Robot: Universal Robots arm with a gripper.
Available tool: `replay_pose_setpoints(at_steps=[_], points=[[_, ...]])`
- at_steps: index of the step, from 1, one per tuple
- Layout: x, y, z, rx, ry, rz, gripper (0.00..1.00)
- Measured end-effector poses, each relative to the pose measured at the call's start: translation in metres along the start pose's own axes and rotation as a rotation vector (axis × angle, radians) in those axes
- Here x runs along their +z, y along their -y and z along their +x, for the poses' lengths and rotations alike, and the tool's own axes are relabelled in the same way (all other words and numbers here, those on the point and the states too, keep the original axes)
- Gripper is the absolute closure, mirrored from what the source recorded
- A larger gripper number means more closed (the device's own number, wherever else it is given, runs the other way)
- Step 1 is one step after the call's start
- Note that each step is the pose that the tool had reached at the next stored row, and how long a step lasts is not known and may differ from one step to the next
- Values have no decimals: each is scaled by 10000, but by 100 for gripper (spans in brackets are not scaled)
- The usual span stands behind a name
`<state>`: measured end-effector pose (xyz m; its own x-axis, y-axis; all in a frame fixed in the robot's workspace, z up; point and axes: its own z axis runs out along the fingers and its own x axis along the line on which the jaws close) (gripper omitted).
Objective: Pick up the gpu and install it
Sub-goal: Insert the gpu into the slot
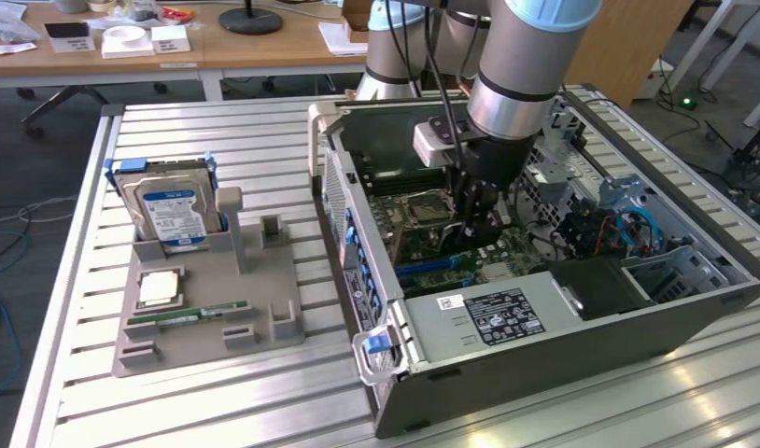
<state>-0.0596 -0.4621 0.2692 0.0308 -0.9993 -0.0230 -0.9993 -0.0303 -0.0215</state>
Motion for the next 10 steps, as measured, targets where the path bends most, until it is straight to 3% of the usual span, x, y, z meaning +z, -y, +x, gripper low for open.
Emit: replay_pose_setpoints(at_steps=[10], points=[[6, -29, -13, -1, -2, 2, 74]])
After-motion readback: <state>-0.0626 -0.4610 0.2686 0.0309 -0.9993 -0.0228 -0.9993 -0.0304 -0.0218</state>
